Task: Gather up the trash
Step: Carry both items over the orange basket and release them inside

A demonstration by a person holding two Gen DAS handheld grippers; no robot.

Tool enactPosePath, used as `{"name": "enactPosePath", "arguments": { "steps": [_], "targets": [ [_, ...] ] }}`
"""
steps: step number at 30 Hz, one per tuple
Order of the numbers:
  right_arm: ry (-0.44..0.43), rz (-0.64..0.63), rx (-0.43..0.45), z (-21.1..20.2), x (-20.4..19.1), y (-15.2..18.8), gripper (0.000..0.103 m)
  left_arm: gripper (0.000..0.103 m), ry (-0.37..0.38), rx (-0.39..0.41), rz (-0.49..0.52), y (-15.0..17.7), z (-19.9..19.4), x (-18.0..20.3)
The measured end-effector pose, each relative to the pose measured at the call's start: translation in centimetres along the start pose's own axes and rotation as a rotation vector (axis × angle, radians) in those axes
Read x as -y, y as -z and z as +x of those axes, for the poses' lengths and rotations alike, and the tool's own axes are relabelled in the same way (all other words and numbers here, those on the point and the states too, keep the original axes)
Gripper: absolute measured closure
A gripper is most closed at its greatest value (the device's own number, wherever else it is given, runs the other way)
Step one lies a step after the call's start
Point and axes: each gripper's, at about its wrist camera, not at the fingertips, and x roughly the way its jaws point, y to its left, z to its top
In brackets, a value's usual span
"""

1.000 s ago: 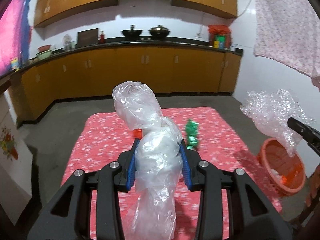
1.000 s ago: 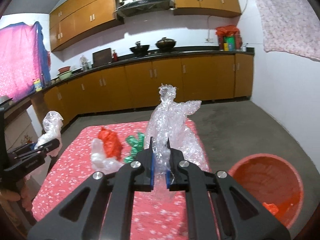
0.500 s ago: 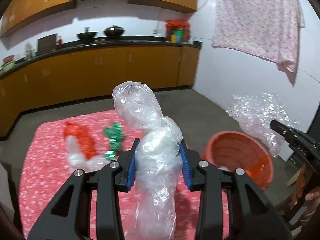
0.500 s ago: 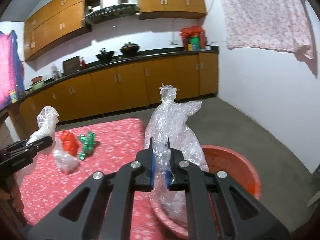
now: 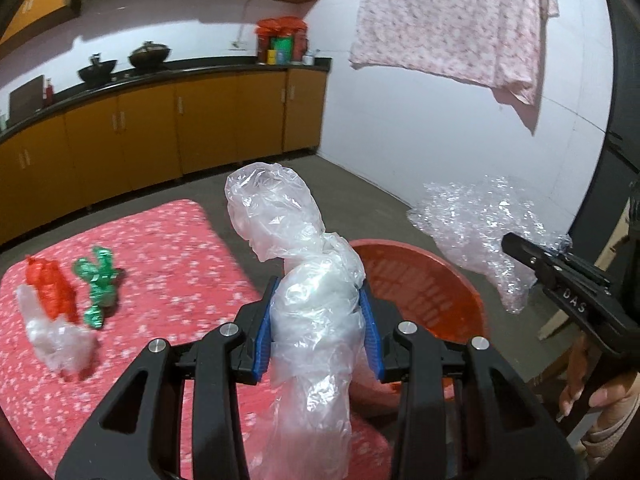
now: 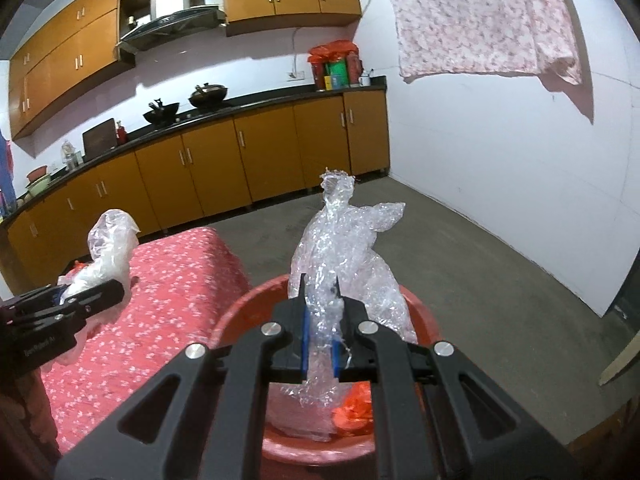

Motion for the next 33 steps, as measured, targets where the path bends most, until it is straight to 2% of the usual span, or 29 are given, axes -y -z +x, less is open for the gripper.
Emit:
{"name": "enactPosePath", "arguments": {
  "steps": [11,27,31,33],
  "targets": [
    [0.015,0.017,-0.042,1.7,2.7,1.5,0.094,0.065,0.059,-0.070,0.040,0.8,4.0,2.9],
    [-0.033,0.038,-0.076,3.6,4.2,2.0,0.093,0.065,0.107,-0.140,0.067,1.5,7.6,5.3],
    [-0.060,0.060,-0.077,3.8,4.9,2.1,0.087,0.062,0.113,-0.154,0.074,1.6,8.3,5.7],
    [-0.069,0.073,-0.078,3.8,5.2,2.2,0.075,0.055,0.108,-0.163,0.072,1.7,8.7,5.7]
  ]
}}
